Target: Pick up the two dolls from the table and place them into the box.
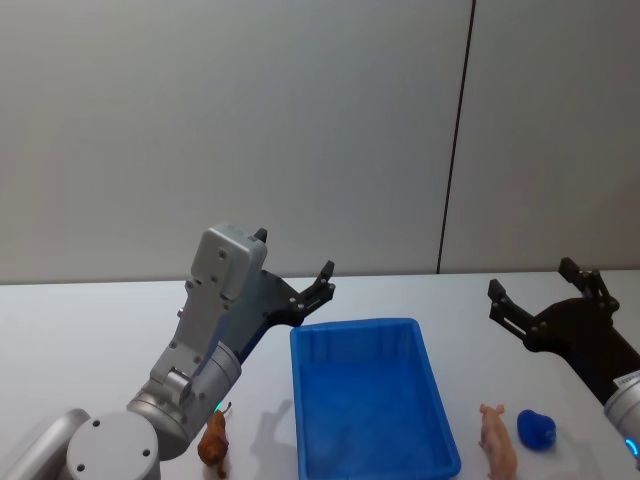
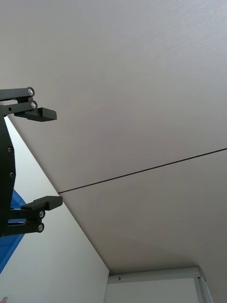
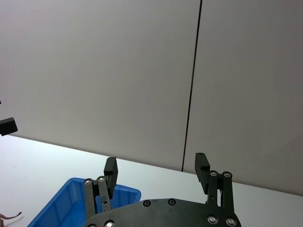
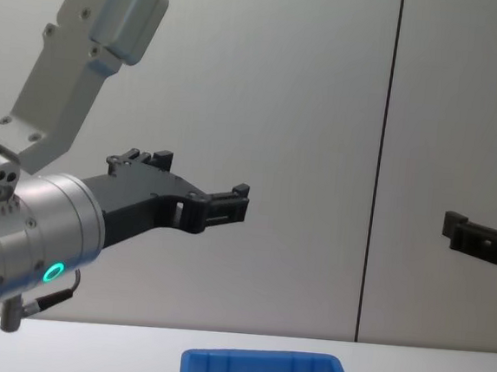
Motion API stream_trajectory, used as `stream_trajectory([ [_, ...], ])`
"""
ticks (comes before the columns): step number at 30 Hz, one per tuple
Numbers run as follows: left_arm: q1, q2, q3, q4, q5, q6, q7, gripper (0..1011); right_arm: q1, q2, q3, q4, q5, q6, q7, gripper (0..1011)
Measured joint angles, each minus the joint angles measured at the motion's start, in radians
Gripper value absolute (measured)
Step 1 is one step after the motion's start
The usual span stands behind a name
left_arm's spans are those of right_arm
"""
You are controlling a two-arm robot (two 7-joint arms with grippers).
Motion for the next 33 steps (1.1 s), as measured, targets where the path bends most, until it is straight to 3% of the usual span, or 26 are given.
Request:
stream_trajectory([
  [25,0.000,-0.002,0.000,0.000,0.000,0.002,0.002,1000,0.000,0.000,0.000,0.000,0.000,0.000,0.000,1001],
  [33,0.004,-0.012,-0.001,-0.013,-0.002,0.045,0.056,1000,0.000,0.000,0.000,0.000,0.000,0.000,0.000,1001],
])
